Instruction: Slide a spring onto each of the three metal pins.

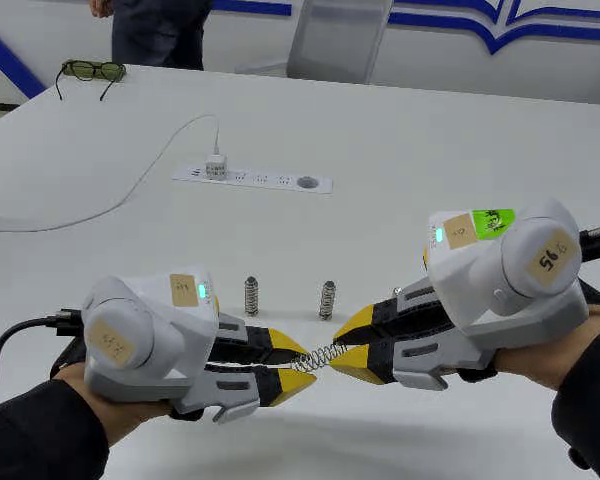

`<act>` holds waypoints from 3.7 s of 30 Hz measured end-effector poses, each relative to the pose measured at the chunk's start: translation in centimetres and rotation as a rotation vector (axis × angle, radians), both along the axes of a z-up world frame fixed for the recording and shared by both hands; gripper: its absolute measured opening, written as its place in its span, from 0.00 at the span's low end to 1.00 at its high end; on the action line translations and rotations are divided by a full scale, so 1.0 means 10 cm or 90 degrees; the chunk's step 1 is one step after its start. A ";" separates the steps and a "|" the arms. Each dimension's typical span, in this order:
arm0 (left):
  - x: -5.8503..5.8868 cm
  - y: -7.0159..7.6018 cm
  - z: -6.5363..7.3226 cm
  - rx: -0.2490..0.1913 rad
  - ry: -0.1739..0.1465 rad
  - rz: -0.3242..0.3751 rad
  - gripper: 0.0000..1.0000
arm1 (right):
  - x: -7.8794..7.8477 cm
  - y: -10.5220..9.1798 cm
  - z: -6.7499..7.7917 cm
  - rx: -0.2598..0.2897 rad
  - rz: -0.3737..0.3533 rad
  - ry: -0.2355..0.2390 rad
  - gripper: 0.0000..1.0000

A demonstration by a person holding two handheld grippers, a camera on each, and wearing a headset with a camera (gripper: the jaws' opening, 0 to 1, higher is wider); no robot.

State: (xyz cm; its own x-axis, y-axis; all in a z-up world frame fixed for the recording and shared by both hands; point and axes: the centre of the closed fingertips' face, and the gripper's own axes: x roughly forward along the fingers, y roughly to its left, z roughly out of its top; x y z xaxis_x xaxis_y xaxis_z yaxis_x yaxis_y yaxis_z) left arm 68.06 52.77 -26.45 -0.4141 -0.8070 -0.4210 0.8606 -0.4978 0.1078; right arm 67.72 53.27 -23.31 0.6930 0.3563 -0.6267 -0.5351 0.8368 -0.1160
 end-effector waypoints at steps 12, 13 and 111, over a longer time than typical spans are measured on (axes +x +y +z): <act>-0.02 0.00 0.01 -0.001 0.011 0.002 0.11 | 0.10 0.11 0.13 0.009 0.009 -0.032 0.12; -0.03 0.00 0.02 -0.002 0.012 0.001 0.11 | 0.11 0.12 0.14 0.009 0.009 -0.033 0.12; 0.44 0.26 0.07 -0.019 0.108 0.154 0.45 | 0.14 -0.67 0.19 0.030 -0.151 -0.077 0.12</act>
